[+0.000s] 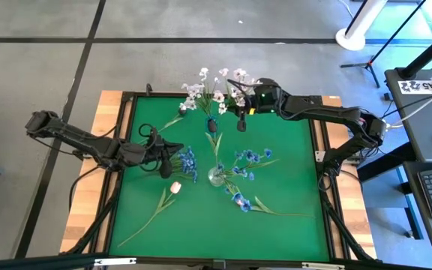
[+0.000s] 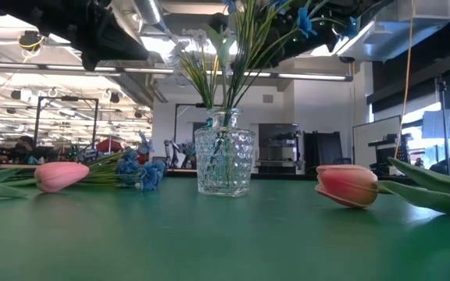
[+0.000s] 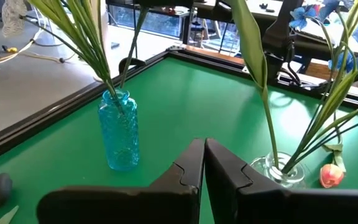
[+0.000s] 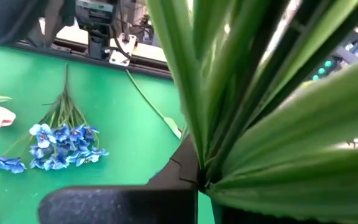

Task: Sort flowers into vase by color
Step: Put the white flowers into the blue vase

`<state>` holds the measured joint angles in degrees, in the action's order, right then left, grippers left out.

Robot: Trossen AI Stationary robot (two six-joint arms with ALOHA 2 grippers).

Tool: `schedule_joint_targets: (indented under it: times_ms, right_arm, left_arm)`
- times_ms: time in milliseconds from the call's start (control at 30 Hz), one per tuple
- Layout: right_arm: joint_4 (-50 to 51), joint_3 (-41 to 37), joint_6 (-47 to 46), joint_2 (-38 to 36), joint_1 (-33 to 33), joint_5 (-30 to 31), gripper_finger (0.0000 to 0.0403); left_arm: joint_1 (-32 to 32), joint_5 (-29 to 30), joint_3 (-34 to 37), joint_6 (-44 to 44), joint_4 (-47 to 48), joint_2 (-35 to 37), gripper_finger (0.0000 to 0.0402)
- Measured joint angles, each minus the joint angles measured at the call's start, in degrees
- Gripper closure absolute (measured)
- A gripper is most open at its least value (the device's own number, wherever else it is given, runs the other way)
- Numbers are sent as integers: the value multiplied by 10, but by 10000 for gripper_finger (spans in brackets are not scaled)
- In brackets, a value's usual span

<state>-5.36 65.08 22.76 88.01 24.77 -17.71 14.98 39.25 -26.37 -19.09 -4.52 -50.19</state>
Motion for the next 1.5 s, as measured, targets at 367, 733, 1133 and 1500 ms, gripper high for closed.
schedule_joint_targets:
  times_ms: [367, 733, 1133, 1500]
  right_arm:
    - [-16, 0, 1, 10, 0, -14, 395]
    - [-19, 0, 24, 52, 0, -6, 395]
    - [-10, 0, 14, 48, -1, 28, 315]
    - [118, 55, -4, 24, 0, 48, 176]
  left_arm:
    - [0, 0, 0, 2, -1, 0, 390]
    - [0, 0, 0, 2, -3, 0, 390]
    - [0, 0, 0, 2, -3, 0, 390]
    - [0, 0, 0, 1, -2, 0, 390]
